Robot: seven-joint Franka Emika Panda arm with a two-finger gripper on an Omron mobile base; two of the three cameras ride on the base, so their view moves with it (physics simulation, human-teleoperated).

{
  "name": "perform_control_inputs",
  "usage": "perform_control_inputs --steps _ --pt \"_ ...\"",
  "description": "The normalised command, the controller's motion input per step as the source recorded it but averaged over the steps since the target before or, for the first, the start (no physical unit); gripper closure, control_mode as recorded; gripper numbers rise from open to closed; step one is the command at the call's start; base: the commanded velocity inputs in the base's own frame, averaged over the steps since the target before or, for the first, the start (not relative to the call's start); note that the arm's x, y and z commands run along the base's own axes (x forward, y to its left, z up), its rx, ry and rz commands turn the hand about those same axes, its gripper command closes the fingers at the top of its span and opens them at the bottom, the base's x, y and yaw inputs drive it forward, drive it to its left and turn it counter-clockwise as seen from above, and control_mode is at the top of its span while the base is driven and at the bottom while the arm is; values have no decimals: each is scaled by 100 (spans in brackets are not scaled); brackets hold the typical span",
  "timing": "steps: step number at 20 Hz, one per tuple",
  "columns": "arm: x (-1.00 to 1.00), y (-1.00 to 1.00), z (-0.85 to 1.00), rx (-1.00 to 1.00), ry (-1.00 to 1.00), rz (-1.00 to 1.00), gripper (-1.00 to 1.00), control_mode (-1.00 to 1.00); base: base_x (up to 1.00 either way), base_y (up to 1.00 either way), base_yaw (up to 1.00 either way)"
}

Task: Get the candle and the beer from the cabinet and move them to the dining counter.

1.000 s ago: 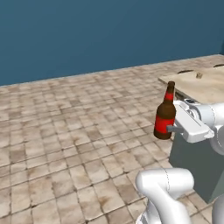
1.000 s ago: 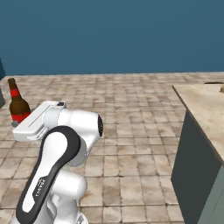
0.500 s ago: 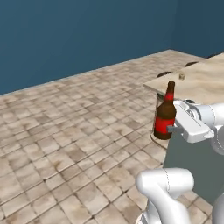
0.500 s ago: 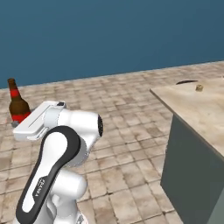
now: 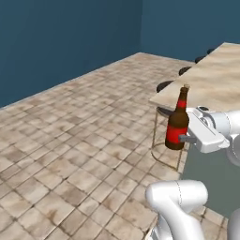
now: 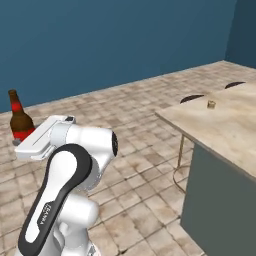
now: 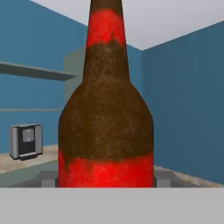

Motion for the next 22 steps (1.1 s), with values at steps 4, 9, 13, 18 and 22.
perform_control_inputs --steps 4,9,13,18,22 --pt "0 0 0 0 0 0 100 100 71 87 -42" --pt "0 0 0 0 0 0 100 100 70 88 -41" --pt "0 0 0 0 0 0 100 100 69 89 -41" --pt "0 0 0 0 0 0 100 100 68 88 -40" --pt "0 0 0 0 0 0 100 100 68 89 -40"
